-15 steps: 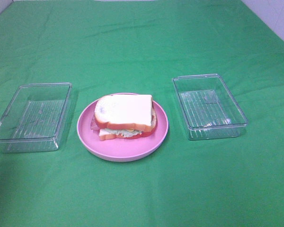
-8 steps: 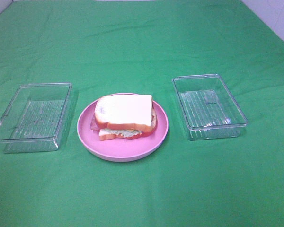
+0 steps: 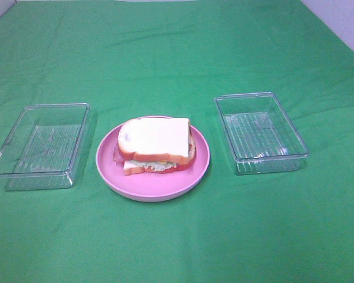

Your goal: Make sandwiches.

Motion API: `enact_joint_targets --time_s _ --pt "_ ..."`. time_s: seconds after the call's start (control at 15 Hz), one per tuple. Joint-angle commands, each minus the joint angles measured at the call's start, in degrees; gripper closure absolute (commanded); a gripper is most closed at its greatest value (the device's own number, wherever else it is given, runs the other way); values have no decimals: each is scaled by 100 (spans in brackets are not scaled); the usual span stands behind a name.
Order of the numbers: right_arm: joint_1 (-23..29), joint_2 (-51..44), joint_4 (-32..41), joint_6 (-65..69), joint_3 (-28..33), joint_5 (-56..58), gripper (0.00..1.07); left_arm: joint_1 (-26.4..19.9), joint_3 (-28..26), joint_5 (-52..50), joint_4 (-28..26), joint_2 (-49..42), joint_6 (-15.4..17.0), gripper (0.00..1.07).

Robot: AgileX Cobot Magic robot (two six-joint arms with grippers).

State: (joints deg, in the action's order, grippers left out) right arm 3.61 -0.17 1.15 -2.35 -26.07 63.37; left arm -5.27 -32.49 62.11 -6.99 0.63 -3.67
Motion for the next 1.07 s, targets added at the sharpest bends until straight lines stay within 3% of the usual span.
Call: enact_joint_targets --time_s 0.07,0.93,1.07 --pt "-17 -183 6 -46 17 -29 11 23 258 11 246 -189 218 20" --pt "-17 -143 6 -46 17 -29 11 23 298 -34 269 -189 223 20" --pt "-17 -143 6 -46 17 -29 11 235 298 -34 264 -189 223 20"
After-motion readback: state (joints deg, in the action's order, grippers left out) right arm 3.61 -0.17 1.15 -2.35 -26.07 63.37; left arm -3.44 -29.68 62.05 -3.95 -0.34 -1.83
